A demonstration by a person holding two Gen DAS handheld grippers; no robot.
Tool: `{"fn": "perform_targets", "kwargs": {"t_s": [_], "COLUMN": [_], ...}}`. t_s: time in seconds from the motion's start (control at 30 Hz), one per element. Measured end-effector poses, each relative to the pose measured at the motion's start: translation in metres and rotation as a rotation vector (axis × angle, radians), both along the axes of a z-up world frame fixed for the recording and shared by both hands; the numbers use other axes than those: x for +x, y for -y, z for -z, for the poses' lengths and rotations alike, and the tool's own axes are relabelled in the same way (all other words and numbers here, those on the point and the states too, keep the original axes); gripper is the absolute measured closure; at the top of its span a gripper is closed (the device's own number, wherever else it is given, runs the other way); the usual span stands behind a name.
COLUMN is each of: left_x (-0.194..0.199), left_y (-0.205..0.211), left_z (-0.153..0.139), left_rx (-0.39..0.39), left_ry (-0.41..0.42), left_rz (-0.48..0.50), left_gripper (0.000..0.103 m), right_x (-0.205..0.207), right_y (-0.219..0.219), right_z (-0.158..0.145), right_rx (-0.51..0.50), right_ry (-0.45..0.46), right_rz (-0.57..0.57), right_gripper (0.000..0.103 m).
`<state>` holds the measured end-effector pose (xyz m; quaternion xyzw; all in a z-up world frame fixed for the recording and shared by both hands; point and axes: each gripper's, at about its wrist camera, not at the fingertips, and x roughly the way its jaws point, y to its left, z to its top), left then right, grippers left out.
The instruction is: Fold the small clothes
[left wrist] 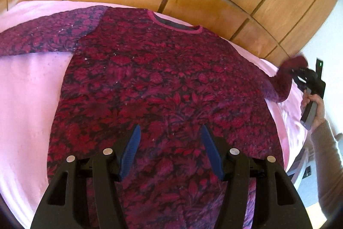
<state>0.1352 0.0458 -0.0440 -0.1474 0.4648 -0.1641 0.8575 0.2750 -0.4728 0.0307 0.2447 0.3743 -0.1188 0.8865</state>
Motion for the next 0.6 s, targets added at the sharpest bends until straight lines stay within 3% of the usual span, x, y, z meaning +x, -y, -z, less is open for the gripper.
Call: {"fn": "perform_targets", "kwargs": {"t_s": [0.17,0.37,0.53,0.6], "left_x": [0.011,0.026,0.038,0.042], "left_y": [-0.01,-0.026,-0.034,-0.036], "left_z": [0.001,0.001,0.002,0.002], "left_rx": [-0.06,-0.104,-0.121,-0.119], "left_ry": [-0.032,-0.048,-0.05,-0.044], "left_rz": [-0.037,-0.075,-0.102,-0.114], "left_gripper": [0.045,0.045,0.045,0.045], "right_x": [0.044,0.076,0.077,0.08], "right_y": [-0.106,-0.233,-0.292,-0.303], "right_z": [0.002,0.036,0.06,0.064], "right_rx": [-0.07,-0.097,-0.156,-0.189], "right_ry": [-0.032,-0.124,-0.183,-0.183], "right_rz": [-0.235,-0.481,-0.561,-0.564], "right_gripper": [0.092,0.092,0.091,0.084]}}
